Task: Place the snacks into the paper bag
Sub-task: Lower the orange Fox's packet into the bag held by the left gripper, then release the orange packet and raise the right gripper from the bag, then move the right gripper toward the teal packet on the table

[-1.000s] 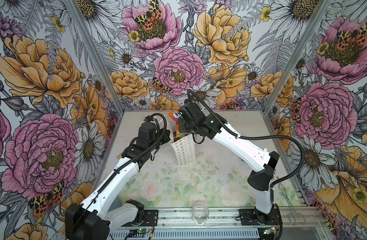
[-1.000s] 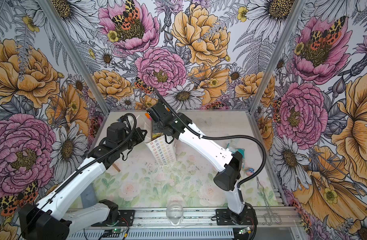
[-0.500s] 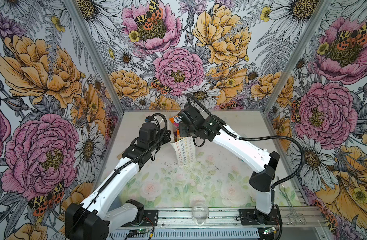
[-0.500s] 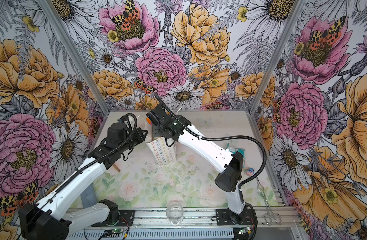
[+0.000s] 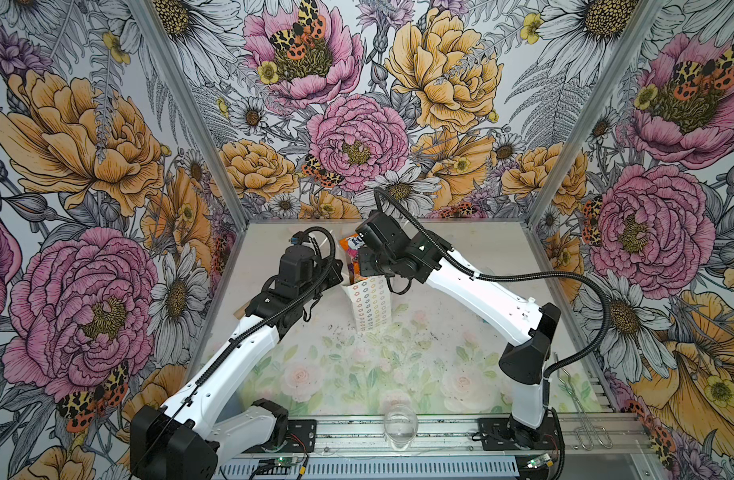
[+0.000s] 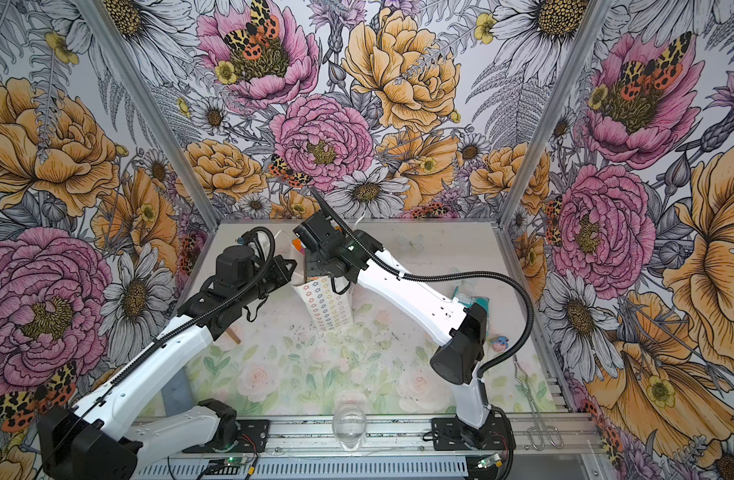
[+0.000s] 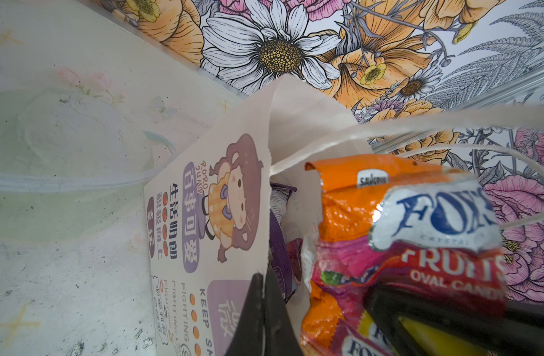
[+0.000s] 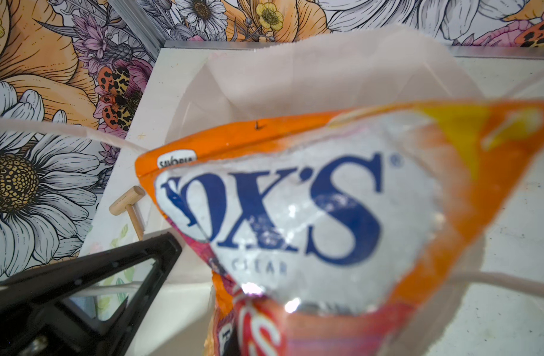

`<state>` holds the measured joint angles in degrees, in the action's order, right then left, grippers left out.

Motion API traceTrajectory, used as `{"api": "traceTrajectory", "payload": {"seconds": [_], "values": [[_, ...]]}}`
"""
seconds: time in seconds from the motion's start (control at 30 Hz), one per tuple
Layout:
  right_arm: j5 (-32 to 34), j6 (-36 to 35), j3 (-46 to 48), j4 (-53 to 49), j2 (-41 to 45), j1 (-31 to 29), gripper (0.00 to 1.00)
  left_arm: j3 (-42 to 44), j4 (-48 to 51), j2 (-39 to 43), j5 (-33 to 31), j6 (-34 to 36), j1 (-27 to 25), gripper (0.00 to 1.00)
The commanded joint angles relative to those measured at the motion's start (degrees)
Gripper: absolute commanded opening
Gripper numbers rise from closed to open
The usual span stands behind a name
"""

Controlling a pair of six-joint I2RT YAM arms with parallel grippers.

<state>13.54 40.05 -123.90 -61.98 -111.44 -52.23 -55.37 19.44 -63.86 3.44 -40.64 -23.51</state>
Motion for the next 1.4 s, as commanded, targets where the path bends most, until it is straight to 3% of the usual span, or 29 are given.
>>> {"api": "traceTrajectory", "payload": {"seconds": [0.0,0.17,0.57,0.73,0.87,1.0,1.23,1.37], "values": [[-1.1,0.5,-2.0,1.2,1.2,-0.3,0.21,0.4,-3.3,0.6,-1.7,-0.8,-0.4,0.00],[-1.1,0.2,-2.5,1.2,1.2,-0.3,0.31,0.3,-3.2,0.4,-1.9,-0.8,-0.3,0.00],[-2.9,-3.6,-5.2,1.2,1.5,-0.2,0.45,0.3,-3.2,0.0,-1.9,-0.8,-0.3,0.00],[-7.9,-9.5,-7.8,1.1,2.2,0.4,0.52,0.3,-3.2,0.1,-2.2,-0.8,-0.2,0.00],[-17.2,-12.3,-7.5,0.6,4.3,3.0,0.59,0.2,-3.3,0.0,-2.2,-0.8,-0.1,0.00],[-22.2,-13.4,-6.1,-1.3,7.3,5.8,0.62,0.3,-3.3,0.0,-2.0,-0.8,-0.1,0.00],[-22.4,-19.4,-2.3,-8.4,14.8,8.9,0.65,0.1,-3.0,0.4,-2.0,-0.7,0.3,0.00],[-18.3,-21.7,3.4,-11.5,20.9,10.2,0.68,0.3,-3.0,0.5,-2.0,-0.8,0.4,0.00]]}}
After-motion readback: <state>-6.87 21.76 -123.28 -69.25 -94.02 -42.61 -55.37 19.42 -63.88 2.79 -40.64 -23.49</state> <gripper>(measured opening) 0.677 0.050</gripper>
